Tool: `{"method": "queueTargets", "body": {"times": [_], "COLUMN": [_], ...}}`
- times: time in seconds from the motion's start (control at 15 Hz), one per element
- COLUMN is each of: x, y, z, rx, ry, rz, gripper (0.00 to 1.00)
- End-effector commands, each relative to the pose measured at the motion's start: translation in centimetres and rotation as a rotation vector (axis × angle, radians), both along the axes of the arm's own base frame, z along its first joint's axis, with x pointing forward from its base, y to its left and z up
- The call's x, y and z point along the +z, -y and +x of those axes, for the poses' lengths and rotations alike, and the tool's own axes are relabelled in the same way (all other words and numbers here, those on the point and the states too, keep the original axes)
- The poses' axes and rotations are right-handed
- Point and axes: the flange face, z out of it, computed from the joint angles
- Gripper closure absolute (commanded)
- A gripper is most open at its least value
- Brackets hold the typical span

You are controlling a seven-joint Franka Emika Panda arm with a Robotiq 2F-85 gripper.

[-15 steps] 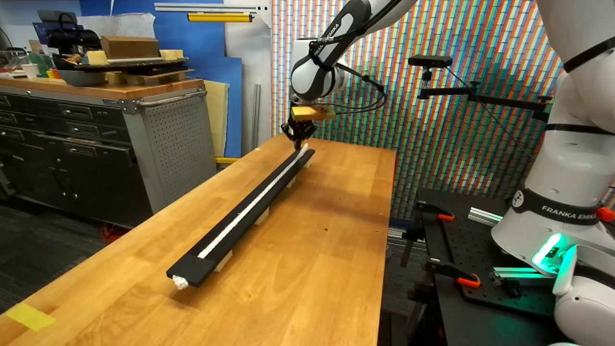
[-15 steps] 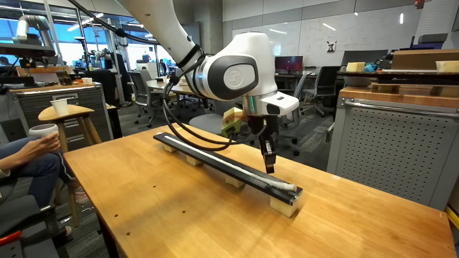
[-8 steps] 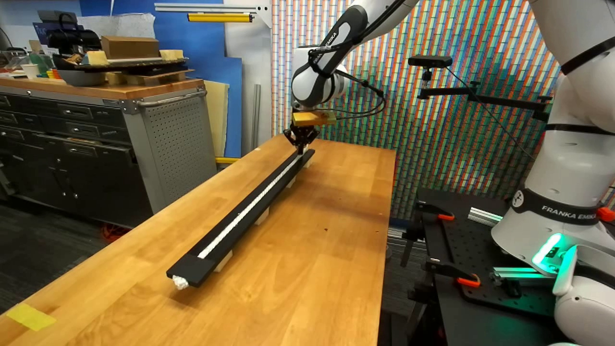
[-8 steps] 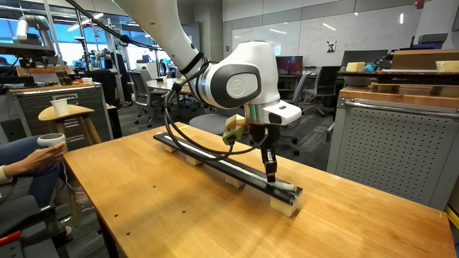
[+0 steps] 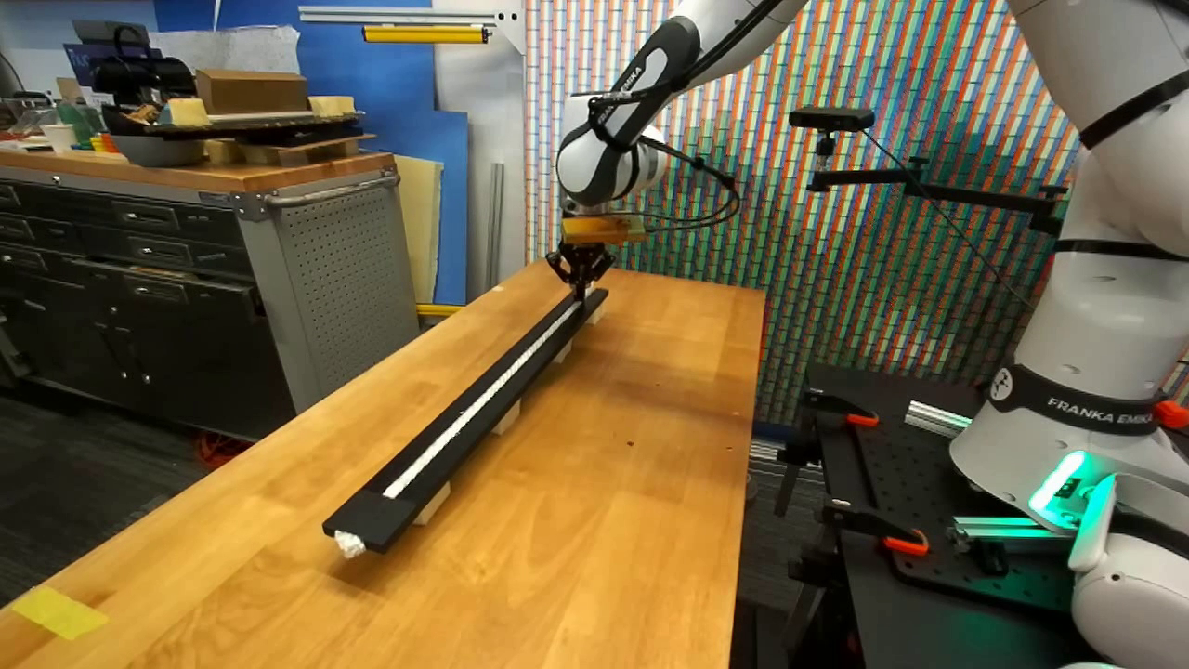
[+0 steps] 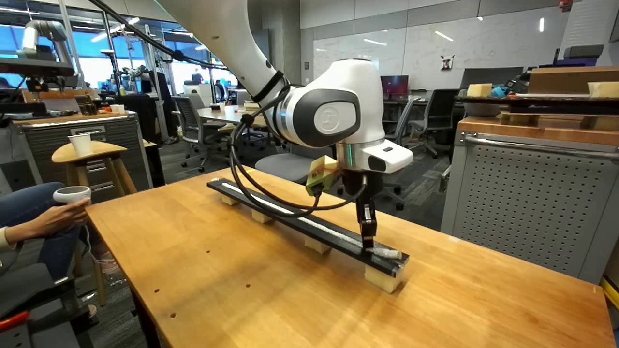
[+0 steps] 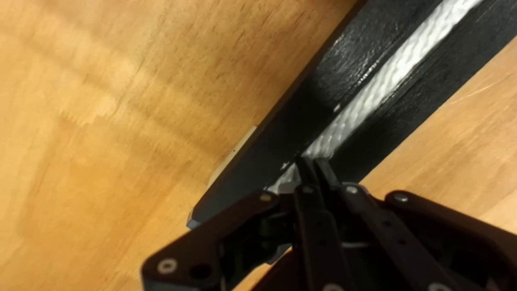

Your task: Put the rope in the groove then press down on the rope

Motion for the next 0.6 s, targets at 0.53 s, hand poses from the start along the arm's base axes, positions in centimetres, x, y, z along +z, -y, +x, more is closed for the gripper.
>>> {"method": "queueTargets", "body": {"times": [0.53], "x": [-0.7], "y": [3.1], "z": [0.6], "rx": [-0.157], "ry": [0.026], "rz": [-0.018], "gripper": [0.92]}}
